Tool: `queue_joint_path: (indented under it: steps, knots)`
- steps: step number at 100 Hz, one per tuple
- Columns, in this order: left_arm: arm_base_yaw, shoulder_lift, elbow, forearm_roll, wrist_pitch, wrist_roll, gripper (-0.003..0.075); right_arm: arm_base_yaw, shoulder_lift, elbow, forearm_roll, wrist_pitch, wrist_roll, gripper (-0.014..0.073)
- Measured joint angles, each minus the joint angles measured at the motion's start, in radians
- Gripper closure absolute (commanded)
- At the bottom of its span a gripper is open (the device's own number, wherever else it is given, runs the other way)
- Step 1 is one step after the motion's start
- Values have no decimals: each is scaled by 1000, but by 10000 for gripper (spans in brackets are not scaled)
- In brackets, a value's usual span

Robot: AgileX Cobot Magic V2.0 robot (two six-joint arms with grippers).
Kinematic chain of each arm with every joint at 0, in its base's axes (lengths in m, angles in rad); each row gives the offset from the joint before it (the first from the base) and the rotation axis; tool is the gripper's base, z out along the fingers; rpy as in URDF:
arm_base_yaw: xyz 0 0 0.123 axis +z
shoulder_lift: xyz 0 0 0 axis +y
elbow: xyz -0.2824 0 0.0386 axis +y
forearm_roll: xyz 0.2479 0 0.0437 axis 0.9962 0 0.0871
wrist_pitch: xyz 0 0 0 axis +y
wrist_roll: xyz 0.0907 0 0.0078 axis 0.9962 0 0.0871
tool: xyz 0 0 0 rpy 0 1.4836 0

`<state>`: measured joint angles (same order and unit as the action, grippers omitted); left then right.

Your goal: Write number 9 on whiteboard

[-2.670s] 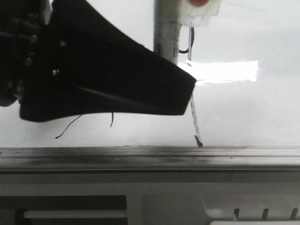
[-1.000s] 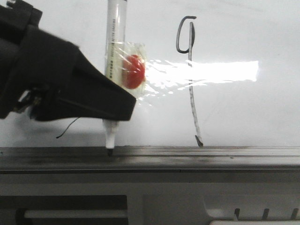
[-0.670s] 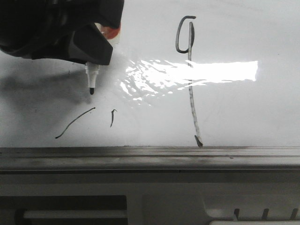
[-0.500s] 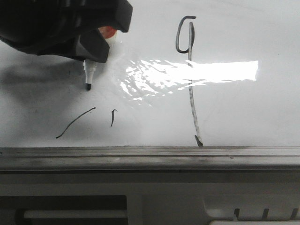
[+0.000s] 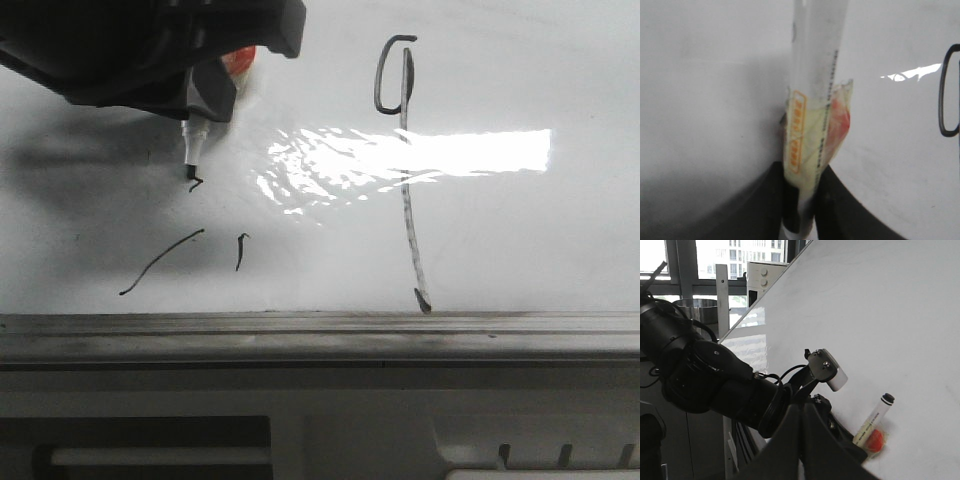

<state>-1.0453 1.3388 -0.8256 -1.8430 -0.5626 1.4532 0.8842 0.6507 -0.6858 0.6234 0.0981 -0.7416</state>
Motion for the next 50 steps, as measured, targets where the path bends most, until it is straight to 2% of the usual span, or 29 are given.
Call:
queue_joint_path:
  steps: [7,17,40,50]
  knots:
    - [0,0,-2,0,-11,0,378,0,0,0,0,0,0,663]
    - [0,0,-4,0,-41,0,328,0,0,0,0,0,0,663]
    - [-14,-20,-4,-1,-120,0,326,0,-3,0,0,4,0,662]
    - [-69,-69,12,-1,-161,2,326,0,-33,19,0,4,0,662]
